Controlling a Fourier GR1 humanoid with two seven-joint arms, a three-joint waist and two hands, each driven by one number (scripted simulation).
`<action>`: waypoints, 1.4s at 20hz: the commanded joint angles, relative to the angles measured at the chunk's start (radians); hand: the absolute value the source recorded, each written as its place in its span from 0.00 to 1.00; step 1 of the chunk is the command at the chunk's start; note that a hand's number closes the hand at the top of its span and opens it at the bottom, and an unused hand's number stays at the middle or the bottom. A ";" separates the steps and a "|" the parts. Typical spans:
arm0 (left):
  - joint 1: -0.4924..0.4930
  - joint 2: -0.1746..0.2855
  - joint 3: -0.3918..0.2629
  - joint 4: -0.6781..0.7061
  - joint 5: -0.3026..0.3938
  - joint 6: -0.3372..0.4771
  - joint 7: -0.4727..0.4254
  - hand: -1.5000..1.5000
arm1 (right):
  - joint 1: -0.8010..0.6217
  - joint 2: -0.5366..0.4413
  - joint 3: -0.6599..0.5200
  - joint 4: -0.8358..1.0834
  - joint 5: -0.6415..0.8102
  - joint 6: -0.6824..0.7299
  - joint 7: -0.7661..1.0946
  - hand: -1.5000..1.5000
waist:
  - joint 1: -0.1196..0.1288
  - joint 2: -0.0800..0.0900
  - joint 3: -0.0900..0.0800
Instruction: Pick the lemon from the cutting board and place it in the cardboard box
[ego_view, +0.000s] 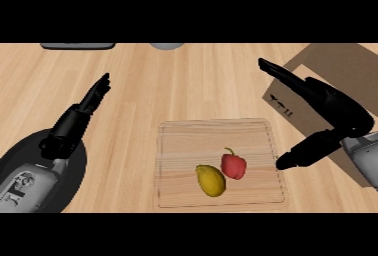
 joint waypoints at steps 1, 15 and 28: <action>-0.075 0.012 0.023 0.023 0.016 -0.058 0.032 0.50 | -0.031 -0.050 0.043 0.045 0.169 0.046 -0.182 0.00 | -0.003 0.003 -0.001; 0.024 -0.007 0.031 -0.040 -0.033 -0.053 0.026 0.50 | -0.122 -0.081 0.306 -0.317 0.548 0.204 0.244 0.00 | -0.014 -0.009 -0.003; 0.043 -0.040 0.098 -0.066 -0.074 -0.114 0.048 0.50 | 0.000 0.075 0.404 -0.514 0.731 0.454 0.606 0.00 | -0.012 -0.005 -0.002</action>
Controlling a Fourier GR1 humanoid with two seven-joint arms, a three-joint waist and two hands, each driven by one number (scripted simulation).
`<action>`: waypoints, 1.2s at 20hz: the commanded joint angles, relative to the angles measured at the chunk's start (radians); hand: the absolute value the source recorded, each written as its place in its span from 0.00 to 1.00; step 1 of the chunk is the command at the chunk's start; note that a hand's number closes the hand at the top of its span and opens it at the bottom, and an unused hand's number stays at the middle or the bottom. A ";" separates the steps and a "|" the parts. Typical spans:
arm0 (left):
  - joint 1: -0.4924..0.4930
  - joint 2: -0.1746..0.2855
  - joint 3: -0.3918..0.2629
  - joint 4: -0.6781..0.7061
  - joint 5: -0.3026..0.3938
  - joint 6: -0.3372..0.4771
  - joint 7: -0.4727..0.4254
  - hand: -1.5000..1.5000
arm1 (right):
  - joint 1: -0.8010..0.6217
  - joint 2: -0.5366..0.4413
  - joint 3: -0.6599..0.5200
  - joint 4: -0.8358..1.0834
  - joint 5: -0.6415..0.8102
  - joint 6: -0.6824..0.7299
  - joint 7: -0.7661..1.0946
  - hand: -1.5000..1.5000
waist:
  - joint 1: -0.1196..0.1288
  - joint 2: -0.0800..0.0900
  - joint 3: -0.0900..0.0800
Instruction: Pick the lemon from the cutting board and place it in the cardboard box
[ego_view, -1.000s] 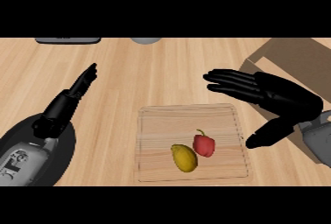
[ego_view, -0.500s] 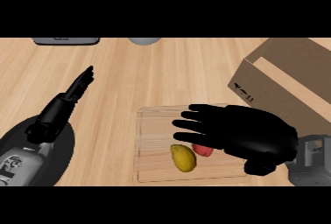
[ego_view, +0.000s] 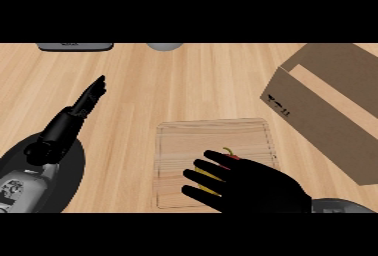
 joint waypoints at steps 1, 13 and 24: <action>-0.010 -0.005 0.048 -0.013 -0.008 -0.030 0.013 0.50 | 0.060 0.100 0.046 -0.024 0.070 0.061 0.102 0.00 | 0.002 0.001 0.000; 0.048 -0.041 0.132 -0.061 -0.056 -0.105 0.035 0.50 | 0.074 0.242 0.019 0.092 0.299 0.082 0.045 0.00 | 0.006 0.002 0.001; -0.038 -0.110 0.171 -0.042 -0.119 -0.142 0.108 0.50 | 0.123 0.278 0.024 0.268 0.507 -0.036 -0.077 0.00 | 0.003 0.003 0.001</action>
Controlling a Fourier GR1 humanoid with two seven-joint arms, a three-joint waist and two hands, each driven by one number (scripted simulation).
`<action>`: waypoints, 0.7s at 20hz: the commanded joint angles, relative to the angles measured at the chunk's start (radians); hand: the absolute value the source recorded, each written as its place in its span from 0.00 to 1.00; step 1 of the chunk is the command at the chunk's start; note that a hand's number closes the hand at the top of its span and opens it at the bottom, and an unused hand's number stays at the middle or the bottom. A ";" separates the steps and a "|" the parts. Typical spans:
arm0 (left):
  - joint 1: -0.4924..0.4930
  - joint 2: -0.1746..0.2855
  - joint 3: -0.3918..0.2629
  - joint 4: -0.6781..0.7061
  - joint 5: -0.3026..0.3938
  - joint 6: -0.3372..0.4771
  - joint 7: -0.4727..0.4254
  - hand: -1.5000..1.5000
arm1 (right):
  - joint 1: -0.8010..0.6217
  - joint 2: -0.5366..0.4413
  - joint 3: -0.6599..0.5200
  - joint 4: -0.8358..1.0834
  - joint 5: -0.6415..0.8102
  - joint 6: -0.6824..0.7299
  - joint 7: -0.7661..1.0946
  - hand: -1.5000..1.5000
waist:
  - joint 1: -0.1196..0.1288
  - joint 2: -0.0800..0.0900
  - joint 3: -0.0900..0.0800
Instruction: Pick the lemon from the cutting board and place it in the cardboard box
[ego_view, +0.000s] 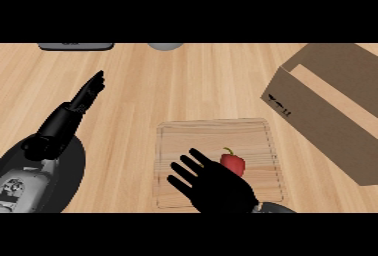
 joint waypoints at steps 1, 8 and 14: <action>0.060 -0.051 -0.008 0.035 -0.063 0.015 -0.094 0.50 | 0.041 0.035 0.032 0.043 0.077 -0.020 -0.010 0.00 | 0.000 0.000 0.000; -0.004 -0.076 0.026 -0.042 -0.076 -0.022 0.051 0.50 | 0.090 0.037 -0.036 0.166 0.125 -0.121 -0.167 0.00 | -0.001 0.000 0.000; 0.015 -0.057 0.102 0.060 -0.066 -0.093 -0.062 0.50 | 0.060 0.090 -0.075 0.249 0.213 -0.121 -0.174 0.00 | -0.001 0.001 0.000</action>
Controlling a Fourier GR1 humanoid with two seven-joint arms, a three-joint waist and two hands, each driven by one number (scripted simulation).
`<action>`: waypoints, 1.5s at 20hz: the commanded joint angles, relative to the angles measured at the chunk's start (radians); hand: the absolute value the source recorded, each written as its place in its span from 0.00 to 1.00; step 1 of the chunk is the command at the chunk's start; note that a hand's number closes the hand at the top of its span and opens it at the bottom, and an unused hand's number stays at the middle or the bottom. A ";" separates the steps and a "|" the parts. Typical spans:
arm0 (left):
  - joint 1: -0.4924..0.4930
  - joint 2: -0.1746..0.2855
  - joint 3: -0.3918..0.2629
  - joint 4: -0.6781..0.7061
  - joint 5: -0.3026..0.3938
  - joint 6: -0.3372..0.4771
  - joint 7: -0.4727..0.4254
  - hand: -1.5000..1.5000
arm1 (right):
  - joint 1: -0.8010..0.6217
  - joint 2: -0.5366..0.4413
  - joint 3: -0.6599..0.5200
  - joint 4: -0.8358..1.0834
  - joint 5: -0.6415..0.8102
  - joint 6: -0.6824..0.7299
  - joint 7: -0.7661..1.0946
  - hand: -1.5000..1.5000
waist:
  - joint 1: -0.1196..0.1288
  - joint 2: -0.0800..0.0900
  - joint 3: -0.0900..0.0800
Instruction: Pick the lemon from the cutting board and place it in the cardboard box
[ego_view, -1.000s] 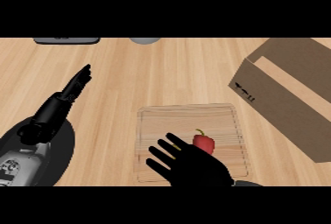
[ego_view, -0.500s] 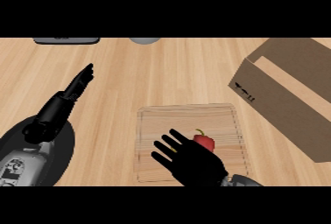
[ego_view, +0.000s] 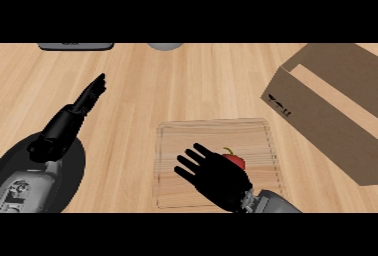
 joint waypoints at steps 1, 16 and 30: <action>0.023 -0.028 0.003 -0.052 -0.019 -0.002 0.035 0.50 | 0.038 0.015 0.014 -0.018 0.087 0.007 0.026 0.00 | 0.000 -0.001 0.000; 0.014 -0.058 0.059 -0.051 -0.044 -0.059 0.044 0.50 | 0.012 0.090 -0.032 0.249 0.163 -0.216 -0.244 1.00 | 0.002 0.000 0.000; -0.005 -0.072 0.076 -0.043 -0.054 -0.082 0.039 0.50 | -0.004 0.232 -0.414 0.346 0.069 -0.307 -0.052 1.00 | -0.002 0.004 0.001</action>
